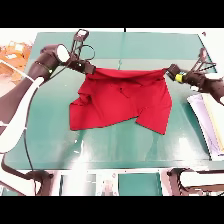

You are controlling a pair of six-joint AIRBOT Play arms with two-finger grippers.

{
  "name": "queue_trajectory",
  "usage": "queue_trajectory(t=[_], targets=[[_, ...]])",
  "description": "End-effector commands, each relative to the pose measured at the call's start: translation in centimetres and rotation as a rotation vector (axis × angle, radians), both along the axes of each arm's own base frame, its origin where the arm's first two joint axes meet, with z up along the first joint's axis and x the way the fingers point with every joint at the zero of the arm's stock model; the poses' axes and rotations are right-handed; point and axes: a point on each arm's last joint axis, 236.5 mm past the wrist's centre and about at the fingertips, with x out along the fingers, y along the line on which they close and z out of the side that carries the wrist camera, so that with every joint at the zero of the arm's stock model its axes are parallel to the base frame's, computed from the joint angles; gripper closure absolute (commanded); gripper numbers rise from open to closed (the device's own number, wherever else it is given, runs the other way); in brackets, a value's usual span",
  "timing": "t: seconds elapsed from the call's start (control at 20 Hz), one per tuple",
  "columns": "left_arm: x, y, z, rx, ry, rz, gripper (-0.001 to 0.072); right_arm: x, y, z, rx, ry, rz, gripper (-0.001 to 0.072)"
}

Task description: Fold the shirts.

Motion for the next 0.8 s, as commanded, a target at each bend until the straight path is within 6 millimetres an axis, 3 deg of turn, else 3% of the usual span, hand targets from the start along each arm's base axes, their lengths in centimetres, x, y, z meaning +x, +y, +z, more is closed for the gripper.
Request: queue_trajectory(t=[0.0,0.05,0.1,0.15,0.2,0.3,0.35,0.4,0.6,0.75], targets=[[0.7,-0.3,-1.8,-0.002,0.013,0.004,0.0686,0.5,-0.8,-3.9,0.0,0.067,0.005,0.0421],[0.2,0.2,-1.5,0.032,0.029,-0.01,0.0686,0.2,-1.0,-3.6,0.005,0.072,0.034,0.0419],[-0.4,0.8,-1.2,0.074,0.048,-0.024,0.064,-0.4,-1.4,-3.0,0.022,0.078,0.066,0.042],[-1.1,1.6,-0.7,0.119,0.074,-0.035,0.03,-1.2,-2.0,-2.3,0.056,0.09,0.094,0.0425],[-1.5,2.3,-0.2,0.145,0.103,-0.025,0.0153,-2.1,-2.6,-1.5,0.104,0.105,0.11,0.0494],[-2.7,3.8,1.3,0.219,0.149,-0.026,0.0228,-4.3,-3.9,-0.4,0.17,0.135,0.134,0.0658],[-3.2,4.7,1.9,0.256,0.167,-0.022,0.0505,-5.4,-4.6,-0.1,0.183,0.157,0.141,0.0696],[-3.7,5.8,2.5,0.308,0.182,-0.022,0.069,-6.5,-5.5,-0.2,0.18,0.187,0.139,0.0697],[-6.7,8.8,2.8,0.356,0.312,0.048,0.069,-10.1,-8.6,-0.8,0.091,0.26,0.093,0.0697],[-11.9,12.4,1.5,0.373,0.469,0.101,0.069,-11.3,-9.7,-1.5,0.082,0.283,0.065,0.0697]])
